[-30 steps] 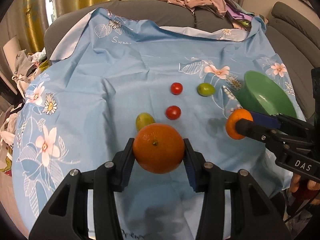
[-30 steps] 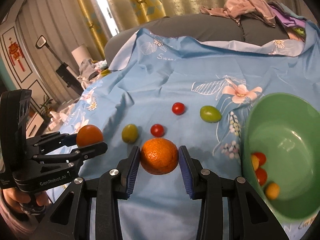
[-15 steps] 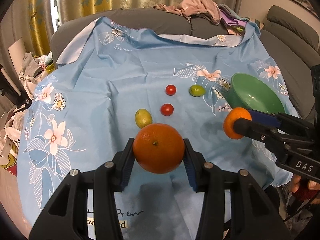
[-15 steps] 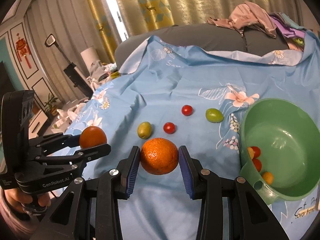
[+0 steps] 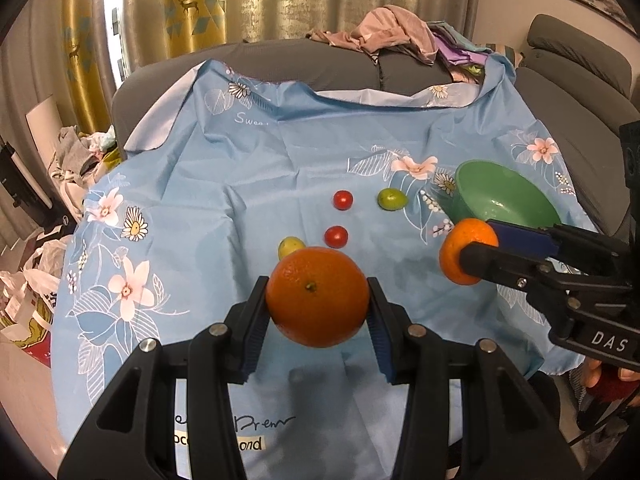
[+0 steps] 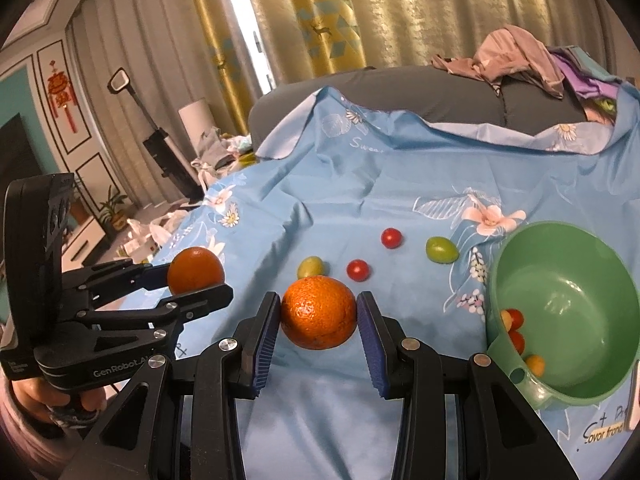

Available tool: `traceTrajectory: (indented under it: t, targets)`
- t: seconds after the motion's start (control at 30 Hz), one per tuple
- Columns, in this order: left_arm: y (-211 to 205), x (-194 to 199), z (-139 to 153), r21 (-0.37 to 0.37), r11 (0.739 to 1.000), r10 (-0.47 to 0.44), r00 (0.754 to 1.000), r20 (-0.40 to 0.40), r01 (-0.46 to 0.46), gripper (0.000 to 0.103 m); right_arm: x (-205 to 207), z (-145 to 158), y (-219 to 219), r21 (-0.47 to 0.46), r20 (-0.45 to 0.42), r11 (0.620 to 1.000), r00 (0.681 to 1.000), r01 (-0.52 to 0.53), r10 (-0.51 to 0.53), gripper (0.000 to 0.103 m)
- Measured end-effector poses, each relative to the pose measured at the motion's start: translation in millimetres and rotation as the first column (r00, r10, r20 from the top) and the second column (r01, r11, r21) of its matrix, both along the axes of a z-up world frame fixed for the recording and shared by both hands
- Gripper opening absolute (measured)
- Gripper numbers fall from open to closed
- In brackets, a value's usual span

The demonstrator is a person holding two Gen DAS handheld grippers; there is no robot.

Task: Organize fruits
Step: 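Carry both mandarins over the green bowl and open both tools to drop them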

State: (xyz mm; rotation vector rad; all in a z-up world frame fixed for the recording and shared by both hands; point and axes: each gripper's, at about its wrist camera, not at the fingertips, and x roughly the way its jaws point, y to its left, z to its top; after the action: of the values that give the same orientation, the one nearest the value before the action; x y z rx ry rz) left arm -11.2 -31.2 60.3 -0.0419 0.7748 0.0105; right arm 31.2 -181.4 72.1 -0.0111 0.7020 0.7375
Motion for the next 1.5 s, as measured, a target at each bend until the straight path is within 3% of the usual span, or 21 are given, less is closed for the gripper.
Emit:
traceTrajectory:
  t: [0.63,1.5]
  targets:
    - [-25.5,3.6,13.7,0.071,0.997,-0.026,0.999,0.03,0.024,0.046,-1.6,8.6,-18.4,0.05,0.032,0.999,0.999,0.014,-0.015,0.041]
    - [-108.8,66.6,13.8,0.115,0.967,-0.232,0.973,0.015,0.229,0.046,31.6,-2.1,-91.6,0.086,0.018,0.977,0.98,0.196,-0.198,0.041]
